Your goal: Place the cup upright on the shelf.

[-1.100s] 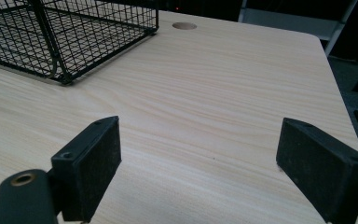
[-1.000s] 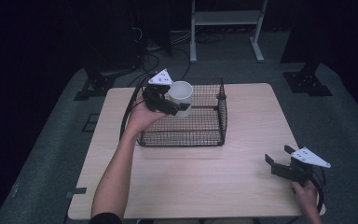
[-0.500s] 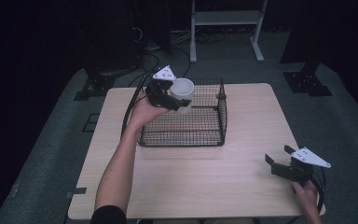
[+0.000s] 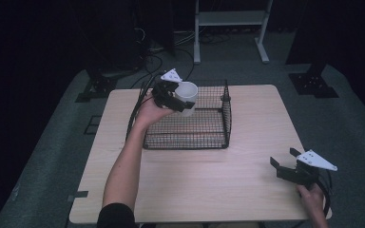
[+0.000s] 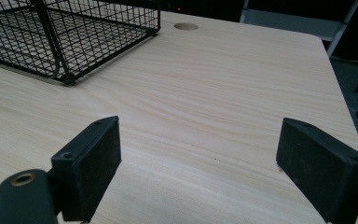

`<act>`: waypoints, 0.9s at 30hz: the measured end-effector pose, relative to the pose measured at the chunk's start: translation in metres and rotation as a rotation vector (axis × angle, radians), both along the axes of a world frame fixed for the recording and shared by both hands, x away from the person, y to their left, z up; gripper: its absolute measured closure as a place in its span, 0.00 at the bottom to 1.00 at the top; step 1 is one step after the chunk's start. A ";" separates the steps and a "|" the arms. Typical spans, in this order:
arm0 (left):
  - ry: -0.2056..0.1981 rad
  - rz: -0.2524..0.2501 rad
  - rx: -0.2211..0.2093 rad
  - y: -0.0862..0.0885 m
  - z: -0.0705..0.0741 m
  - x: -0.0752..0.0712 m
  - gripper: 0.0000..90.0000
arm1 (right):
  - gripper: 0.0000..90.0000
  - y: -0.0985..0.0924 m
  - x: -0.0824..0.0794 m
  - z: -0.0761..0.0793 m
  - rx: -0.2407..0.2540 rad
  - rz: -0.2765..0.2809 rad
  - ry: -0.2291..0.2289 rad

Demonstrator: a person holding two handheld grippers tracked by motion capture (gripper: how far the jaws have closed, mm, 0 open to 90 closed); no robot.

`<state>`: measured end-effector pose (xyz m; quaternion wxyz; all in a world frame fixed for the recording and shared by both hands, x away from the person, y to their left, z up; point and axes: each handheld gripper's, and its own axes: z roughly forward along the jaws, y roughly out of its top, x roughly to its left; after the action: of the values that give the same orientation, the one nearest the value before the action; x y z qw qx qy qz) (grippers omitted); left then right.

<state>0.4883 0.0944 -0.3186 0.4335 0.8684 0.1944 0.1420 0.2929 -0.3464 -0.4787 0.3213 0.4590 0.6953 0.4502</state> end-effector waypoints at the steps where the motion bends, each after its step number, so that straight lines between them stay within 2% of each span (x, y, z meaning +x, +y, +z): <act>1: 0.005 0.002 0.005 -0.001 -0.002 0.001 0.23 | 0.15 0.000 0.000 0.000 -0.001 0.001 -0.001; 5: 0.011 0.010 0.006 -0.005 -0.011 0.005 0.23 | 0.14 0.000 0.000 0.000 -0.001 0.001 -0.001; 13: 0.017 0.006 0.025 -0.011 -0.021 0.010 0.23 | 0.15 -0.001 0.000 0.000 0.005 0.003 -0.001; 19: 0.032 0.009 0.051 -0.013 -0.029 0.015 0.23 | 0.14 -0.001 0.000 0.000 0.006 0.003 -0.001; 22: 0.028 0.011 0.044 -0.013 -0.033 0.016 0.23 | 0.14 -0.001 0.000 0.000 0.006 0.004 -0.001; 24: 0.040 0.014 0.041 -0.013 -0.036 0.018 0.23 | 0.14 -0.001 0.000 0.000 0.007 0.004 -0.001; 27: 0.053 0.020 0.060 -0.014 -0.042 0.020 0.23 | 0.14 -0.001 0.000 0.000 0.006 0.004 -0.001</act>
<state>0.5086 0.0806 -0.3609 0.4006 0.8825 0.2101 0.1289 0.2929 -0.3470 -0.4787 0.3193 0.4583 0.6946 0.4533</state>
